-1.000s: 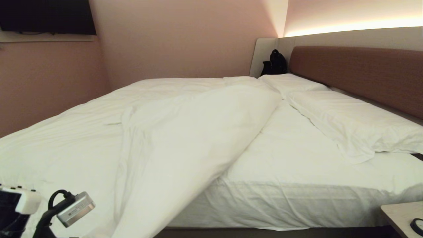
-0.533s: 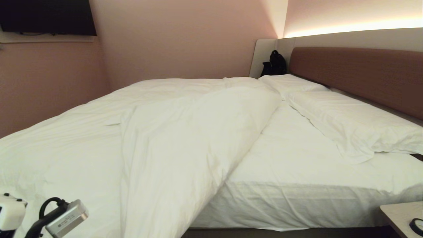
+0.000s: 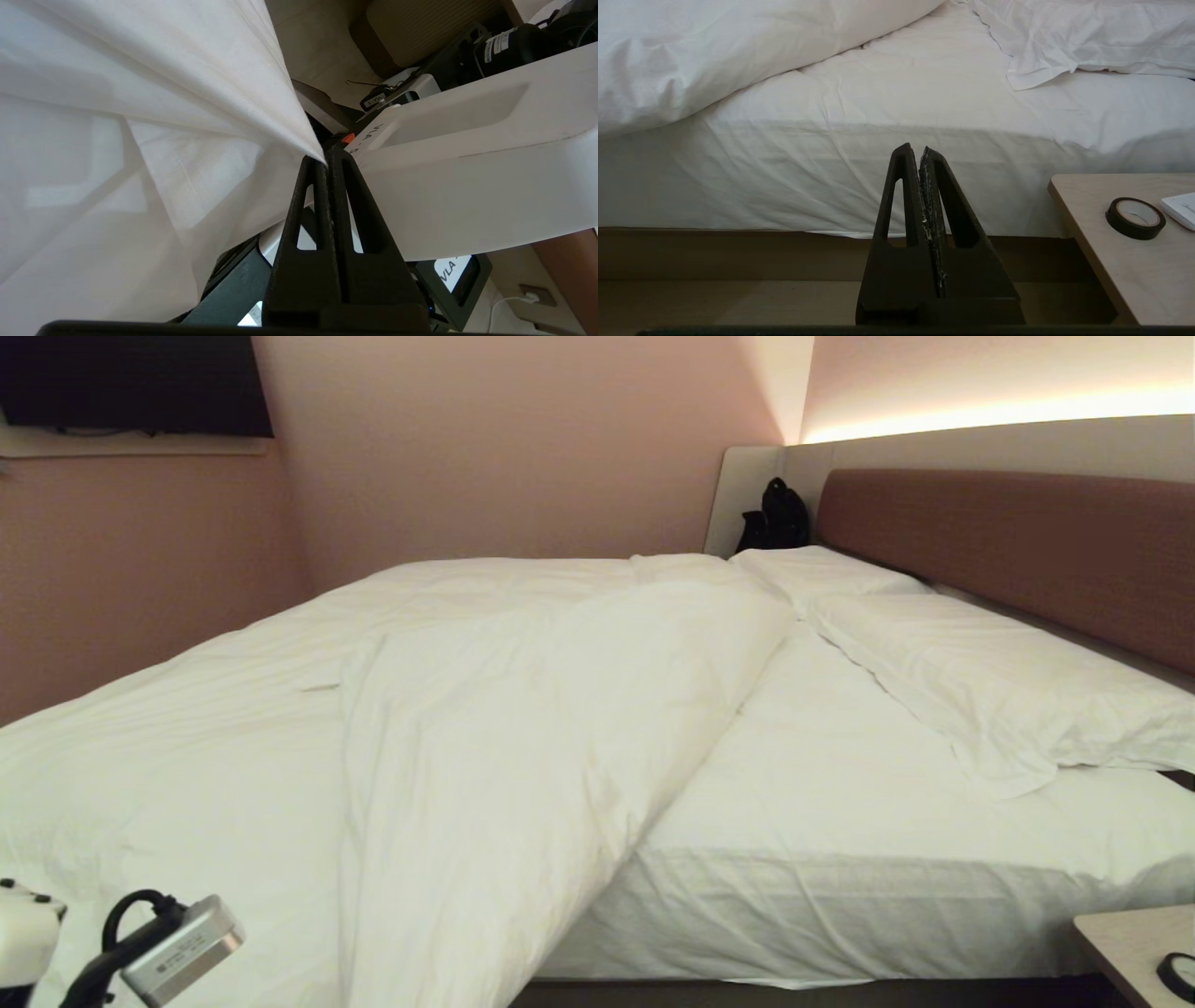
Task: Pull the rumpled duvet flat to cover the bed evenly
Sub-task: Flatten the corners of the folded blanket
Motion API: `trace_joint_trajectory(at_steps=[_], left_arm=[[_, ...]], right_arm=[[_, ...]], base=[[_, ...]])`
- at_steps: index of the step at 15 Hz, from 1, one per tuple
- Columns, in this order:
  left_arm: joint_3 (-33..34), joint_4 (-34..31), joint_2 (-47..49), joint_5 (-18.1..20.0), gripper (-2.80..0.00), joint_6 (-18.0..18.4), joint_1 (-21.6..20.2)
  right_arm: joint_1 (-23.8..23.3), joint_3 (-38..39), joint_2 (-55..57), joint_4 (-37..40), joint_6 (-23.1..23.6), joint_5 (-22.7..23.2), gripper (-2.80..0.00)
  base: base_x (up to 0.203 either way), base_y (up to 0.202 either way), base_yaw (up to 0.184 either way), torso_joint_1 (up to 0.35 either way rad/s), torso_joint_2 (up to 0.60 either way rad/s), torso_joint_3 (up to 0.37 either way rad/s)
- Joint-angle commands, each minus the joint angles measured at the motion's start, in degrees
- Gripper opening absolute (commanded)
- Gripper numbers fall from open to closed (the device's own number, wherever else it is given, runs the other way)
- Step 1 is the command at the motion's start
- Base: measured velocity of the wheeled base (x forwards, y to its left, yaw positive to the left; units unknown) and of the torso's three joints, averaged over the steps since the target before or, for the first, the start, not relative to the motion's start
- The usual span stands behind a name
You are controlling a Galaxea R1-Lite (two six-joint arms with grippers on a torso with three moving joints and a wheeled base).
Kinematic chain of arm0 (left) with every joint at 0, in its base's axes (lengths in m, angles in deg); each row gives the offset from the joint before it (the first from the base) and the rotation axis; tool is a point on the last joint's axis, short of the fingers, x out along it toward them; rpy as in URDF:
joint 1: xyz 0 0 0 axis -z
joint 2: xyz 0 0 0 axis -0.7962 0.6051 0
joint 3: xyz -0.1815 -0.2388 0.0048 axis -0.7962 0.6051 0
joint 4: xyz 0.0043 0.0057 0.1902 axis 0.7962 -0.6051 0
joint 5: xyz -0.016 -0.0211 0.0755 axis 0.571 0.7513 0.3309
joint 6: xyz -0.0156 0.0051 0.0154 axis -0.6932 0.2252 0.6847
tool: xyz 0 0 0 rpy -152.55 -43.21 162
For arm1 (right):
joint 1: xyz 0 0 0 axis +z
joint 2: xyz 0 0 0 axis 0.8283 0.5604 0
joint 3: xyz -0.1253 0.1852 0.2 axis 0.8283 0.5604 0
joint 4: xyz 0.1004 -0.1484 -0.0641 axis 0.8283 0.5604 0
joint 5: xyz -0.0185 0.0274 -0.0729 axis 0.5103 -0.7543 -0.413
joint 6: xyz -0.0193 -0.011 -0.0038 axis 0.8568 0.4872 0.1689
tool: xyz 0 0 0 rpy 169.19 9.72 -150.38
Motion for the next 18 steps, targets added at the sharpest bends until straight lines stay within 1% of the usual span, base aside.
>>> trace_joint_trajectory(at_steps=[1,2,5,8,10,11,13,15,16,18], left_arm=[[0.11,0.12,-0.08,0.15,-2.8,-0.12,-0.06],[-0.07,0.03,-0.17,0.24,0.0,-0.21,-0.09],[0.35,-0.31,-2.23,0.56,0.0,-0.81,-0.01],[0.22,-2.45,-5.48,0.76,0.0,-1.45,-0.01],[-0.35,-3.59,-7.92,0.49,0.0,-1.69,-0.04],[-1.48,-3.4,-8.21,0.07,0.0,-2.5,-0.09],[-4.24,-3.09,-7.49,-0.68,0.0,-5.46,-0.19],[-12.77,-2.02,-3.61,-2.63,0.0,-10.77,-0.41],[-16.73,-0.48,0.68,-5.02,0.0,-13.53,-0.51],[-24.13,4.24,11.04,-11.76,0.0,-18.45,-0.72]], right_arm=[[0.02,0.0,-0.01,0.0,0.05,0.02,-2.8],[0.02,0.0,-0.01,0.0,0.03,0.02,-2.8],[0.02,0.0,-0.01,0.0,0.02,0.02,-2.8],[0.02,0.0,-0.01,0.0,0.02,0.02,-2.8],[0.02,0.0,-0.01,0.0,0.02,0.02,-2.8],[0.02,0.0,-0.01,0.0,0.06,0.02,-2.8],[0.02,0.0,-0.01,0.0,0.02,0.02,-2.8],[0.02,0.0,-0.01,0.0,0.02,0.02,-2.8],[0.02,0.0,-0.01,0.0,0.09,0.02,-2.8],[0.02,0.0,-0.01,0.0,0.07,0.02,-2.8]], base=[[0.0,0.0,0.0,0.0,0.0,0.0],[0.0,0.0,0.0,0.0,0.0,0.0],[0.0,0.0,0.0,0.0,0.0,0.0],[0.0,0.0,0.0,0.0,0.0,0.0],[0.0,0.0,0.0,0.0,0.0,0.0],[0.0,0.0,0.0,0.0,0.0,0.0],[0.0,0.0,0.0,0.0,0.0,0.0],[0.0,0.0,0.0,0.0,0.0,0.0],[0.0,0.0,0.0,0.0,0.0,0.0],[0.0,0.0,0.0,0.0,0.0,0.0]])
